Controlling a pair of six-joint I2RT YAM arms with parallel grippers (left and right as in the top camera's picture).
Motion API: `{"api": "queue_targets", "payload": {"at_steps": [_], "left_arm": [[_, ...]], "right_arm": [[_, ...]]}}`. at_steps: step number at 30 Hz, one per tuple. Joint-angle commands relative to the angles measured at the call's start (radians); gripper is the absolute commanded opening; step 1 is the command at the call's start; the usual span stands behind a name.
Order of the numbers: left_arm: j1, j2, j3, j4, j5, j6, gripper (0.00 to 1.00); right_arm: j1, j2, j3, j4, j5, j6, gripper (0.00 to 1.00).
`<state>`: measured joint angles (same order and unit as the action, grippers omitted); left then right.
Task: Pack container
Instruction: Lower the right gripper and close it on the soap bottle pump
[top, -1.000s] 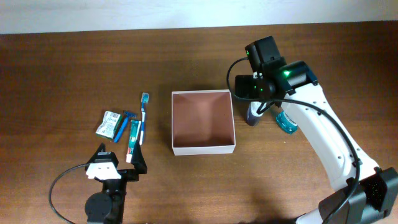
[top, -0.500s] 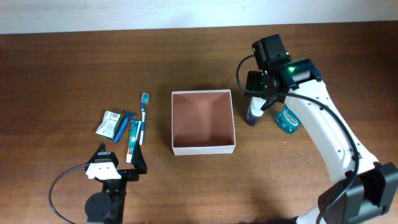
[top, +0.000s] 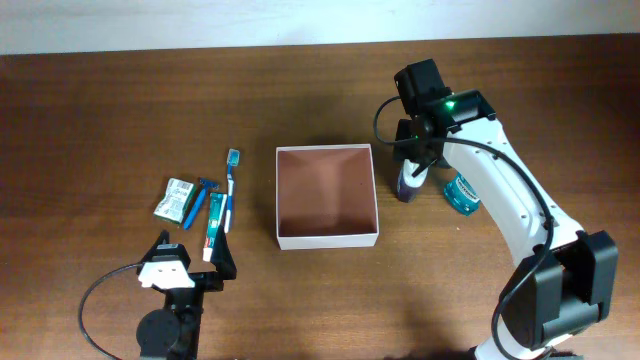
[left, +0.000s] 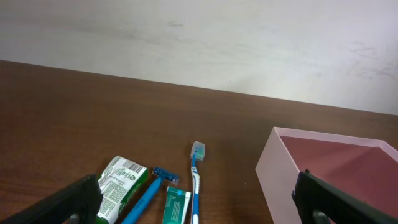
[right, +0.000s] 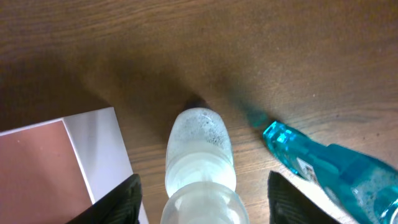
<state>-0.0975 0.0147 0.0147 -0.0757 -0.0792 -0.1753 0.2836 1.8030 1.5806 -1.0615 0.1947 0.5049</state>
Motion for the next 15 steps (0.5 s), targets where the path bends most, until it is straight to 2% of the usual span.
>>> {"api": "queue_targets", "payload": {"at_steps": [1, 15], "left_arm": [[0.002, -0.009, -0.006, 0.001, -0.007, 0.016, 0.99], [0.002, -0.009, -0.006, 0.001, -0.007, 0.016, 0.99]], "right_arm": [[-0.003, 0.004, 0.006, -0.003, 0.019, 0.010, 0.56], [-0.004, 0.006, 0.006, -0.012, -0.026, 0.010, 0.56]]}}
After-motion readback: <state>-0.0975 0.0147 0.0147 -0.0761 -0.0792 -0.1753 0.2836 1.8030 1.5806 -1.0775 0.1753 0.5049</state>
